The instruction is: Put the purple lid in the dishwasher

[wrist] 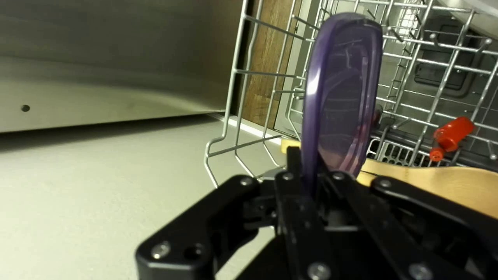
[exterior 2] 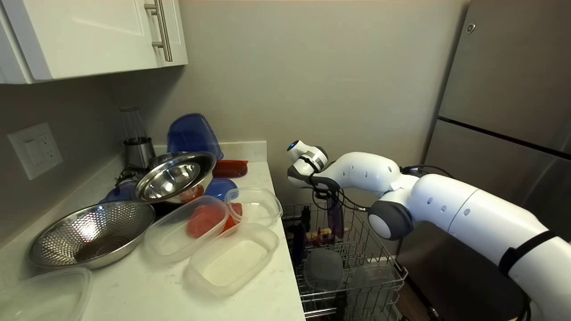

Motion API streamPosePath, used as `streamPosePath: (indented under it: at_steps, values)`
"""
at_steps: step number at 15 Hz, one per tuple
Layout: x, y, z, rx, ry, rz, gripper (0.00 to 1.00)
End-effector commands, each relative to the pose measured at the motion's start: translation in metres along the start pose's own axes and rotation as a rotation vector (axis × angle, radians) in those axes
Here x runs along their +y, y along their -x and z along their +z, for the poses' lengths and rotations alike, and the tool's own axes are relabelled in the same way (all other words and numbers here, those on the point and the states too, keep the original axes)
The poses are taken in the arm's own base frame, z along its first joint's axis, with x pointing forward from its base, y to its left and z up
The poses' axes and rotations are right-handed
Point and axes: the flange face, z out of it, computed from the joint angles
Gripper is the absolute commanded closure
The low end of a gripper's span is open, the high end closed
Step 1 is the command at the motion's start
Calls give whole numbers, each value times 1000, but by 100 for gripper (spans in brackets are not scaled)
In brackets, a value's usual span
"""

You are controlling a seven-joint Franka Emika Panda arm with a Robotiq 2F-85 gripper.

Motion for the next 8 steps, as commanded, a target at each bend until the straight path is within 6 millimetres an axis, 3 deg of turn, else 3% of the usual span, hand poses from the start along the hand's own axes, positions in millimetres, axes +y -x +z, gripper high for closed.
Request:
streamPosePath:
  at_steps: [1,8]
  values:
    - [11,-3,7,-4,6,16,94]
    - [3,0,19,-52,-94,24,94]
